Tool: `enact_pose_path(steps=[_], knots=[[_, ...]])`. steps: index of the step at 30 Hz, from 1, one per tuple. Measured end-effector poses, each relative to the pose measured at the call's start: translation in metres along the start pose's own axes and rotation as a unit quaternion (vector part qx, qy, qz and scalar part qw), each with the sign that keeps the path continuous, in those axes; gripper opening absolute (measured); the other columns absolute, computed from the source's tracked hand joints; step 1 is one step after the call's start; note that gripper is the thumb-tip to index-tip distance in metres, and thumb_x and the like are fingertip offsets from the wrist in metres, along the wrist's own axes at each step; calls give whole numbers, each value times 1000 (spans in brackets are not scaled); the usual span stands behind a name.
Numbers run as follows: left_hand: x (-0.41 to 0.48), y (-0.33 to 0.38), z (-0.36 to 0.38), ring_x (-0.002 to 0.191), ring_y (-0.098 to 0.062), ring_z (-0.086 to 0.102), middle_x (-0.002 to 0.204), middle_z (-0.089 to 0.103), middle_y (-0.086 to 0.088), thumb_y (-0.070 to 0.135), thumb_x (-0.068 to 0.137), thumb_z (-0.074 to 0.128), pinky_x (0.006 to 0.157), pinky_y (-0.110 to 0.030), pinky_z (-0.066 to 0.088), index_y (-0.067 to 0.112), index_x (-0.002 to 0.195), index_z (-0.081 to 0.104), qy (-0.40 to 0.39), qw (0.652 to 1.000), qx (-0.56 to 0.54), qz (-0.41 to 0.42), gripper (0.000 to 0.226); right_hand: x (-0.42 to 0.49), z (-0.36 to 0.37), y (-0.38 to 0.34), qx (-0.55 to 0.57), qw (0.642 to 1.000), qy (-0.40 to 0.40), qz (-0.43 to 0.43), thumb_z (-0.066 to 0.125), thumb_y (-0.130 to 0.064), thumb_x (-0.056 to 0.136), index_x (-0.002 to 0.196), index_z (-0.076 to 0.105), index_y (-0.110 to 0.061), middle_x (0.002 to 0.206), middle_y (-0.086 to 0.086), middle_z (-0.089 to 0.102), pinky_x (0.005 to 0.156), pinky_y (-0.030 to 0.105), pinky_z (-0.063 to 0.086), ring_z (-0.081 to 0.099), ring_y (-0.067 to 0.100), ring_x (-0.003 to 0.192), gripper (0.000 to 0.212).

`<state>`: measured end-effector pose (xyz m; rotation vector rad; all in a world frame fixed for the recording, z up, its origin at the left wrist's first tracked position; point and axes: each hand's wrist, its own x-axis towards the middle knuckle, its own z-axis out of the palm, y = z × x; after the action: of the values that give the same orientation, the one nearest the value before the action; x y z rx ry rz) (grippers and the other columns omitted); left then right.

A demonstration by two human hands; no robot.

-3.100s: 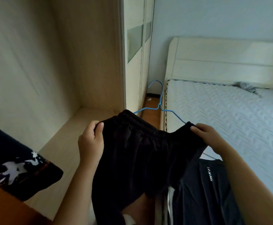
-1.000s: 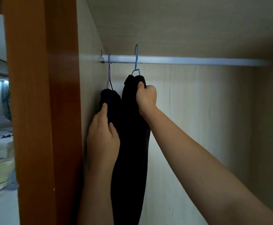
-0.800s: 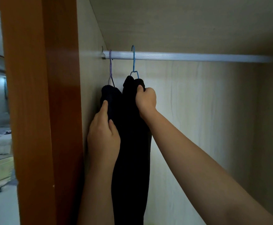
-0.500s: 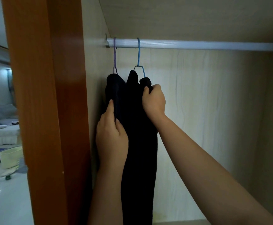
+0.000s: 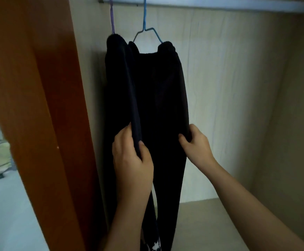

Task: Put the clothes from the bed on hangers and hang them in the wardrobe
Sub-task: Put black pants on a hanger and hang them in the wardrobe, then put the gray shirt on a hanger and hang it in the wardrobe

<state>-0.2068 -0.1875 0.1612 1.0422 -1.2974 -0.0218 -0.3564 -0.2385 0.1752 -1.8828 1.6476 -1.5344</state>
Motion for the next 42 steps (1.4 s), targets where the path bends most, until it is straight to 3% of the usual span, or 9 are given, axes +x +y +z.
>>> enact_pose_path(steps=[2,6,11,16,23,27,31,36,42], knots=[[-12,-4,0,125,-17,43,136,43,-4,9,87,49,94,-14,33,14,132,44,-4,1000,-1,10,46,-14,0,18,-14,999,-19,22,48,-15,90,87,47,-11,67,-6,48,50,13,35,46,8,60,5],[-31,-13,3,134,-9,28,138,31,12,8,86,48,107,-24,27,15,133,42,-14,999,7,48,48,-38,-12,44,-20,998,9,51,48,-13,91,83,48,-10,65,-5,46,49,8,35,44,7,58,9],[-53,-25,2,123,2,37,132,37,18,11,84,48,99,-3,30,18,129,47,-46,998,-43,19,46,-57,-25,59,-12,991,100,92,49,-17,92,73,46,-22,64,-9,48,51,6,36,46,5,59,20],[-73,-30,7,121,-17,49,129,42,9,5,82,49,98,-38,46,9,128,48,-72,993,-89,-13,46,-88,-9,64,-63,985,61,150,52,-16,91,72,48,-18,64,-8,48,52,6,35,45,4,59,19],[-137,-53,1,114,-32,53,126,47,-10,16,81,51,92,-46,49,3,126,43,-166,969,-177,-56,47,-192,-8,76,-115,944,66,303,55,-19,88,71,51,-29,77,-2,60,75,33,47,60,23,79,20],[-185,-73,-24,113,-34,52,122,49,-22,13,80,53,96,-27,42,-1,123,43,-285,935,-207,-52,47,-290,-4,85,-119,882,136,434,56,-14,87,77,55,-22,77,2,61,79,37,48,61,24,76,13],[-236,-93,-51,116,-30,50,120,53,-20,9,82,55,98,-28,38,-3,120,47,-434,875,-204,-65,41,-409,20,77,-129,801,191,552,56,-17,88,97,61,-15,87,1,61,73,25,40,58,18,86,10],[-285,-121,-76,109,-23,56,116,57,-14,1,85,54,83,-22,40,1,118,50,-655,731,-150,-120,33,-554,49,34,-94,669,269,687,52,-15,89,97,57,-19,87,-1,62,69,27,44,62,20,86,10],[-323,-144,-113,94,-18,55,116,57,-9,7,92,45,74,-25,39,5,120,48,-815,565,-70,-106,28,-690,87,-45,-68,492,388,776,53,-15,88,106,59,-10,91,6,65,71,33,46,64,26,85,19]])
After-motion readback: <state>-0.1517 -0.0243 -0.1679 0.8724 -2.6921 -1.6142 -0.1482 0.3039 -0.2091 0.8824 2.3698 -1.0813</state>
